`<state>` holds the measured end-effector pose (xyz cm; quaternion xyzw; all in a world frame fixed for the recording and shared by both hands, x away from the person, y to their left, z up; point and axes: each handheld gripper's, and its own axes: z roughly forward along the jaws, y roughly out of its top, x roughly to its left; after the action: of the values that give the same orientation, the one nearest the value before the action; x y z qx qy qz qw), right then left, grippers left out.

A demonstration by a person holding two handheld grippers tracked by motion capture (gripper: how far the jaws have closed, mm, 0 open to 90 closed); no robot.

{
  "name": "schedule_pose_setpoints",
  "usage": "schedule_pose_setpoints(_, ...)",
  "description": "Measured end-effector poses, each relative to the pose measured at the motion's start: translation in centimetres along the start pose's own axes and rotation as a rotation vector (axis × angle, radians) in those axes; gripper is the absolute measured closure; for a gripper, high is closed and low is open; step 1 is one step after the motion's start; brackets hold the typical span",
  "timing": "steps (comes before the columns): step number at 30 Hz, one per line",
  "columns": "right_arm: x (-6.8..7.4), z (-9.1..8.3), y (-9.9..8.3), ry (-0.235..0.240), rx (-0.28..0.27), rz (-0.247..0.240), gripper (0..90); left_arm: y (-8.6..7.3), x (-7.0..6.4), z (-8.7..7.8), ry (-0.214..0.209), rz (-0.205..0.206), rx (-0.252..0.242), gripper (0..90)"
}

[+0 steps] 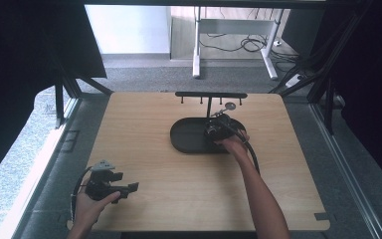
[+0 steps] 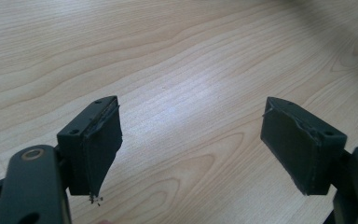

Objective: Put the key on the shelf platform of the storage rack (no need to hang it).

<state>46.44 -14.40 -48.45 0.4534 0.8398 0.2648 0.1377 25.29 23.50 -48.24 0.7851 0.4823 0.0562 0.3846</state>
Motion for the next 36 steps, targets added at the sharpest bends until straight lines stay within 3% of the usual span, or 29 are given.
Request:
schedule_pose_setpoints(9,0.6,1.2,-0.2,-0.023,0.033,-0.026,49.7,0.0,0.0,0.0,-0.001,0.000,0.002,20.6)
schedule_pose_setpoints(14,0.6,1.9,-0.5,-0.043,0.077,-0.041,49.7,0.0,0.0,0.0,0.000,0.000,0.002,20.6)
schedule_pose_setpoints(28,0.2,2.8,-1.1,-0.046,0.087,-0.037,49.2,0.0,-0.1,0.2,-0.003,0.002,0.007,20.5)
schedule_pose_setpoints(36,0.8,2.4,-0.9,-0.091,0.070,-0.068,42.0,0.0,0.0,0.2,-0.004,0.004,0.009,20.5)
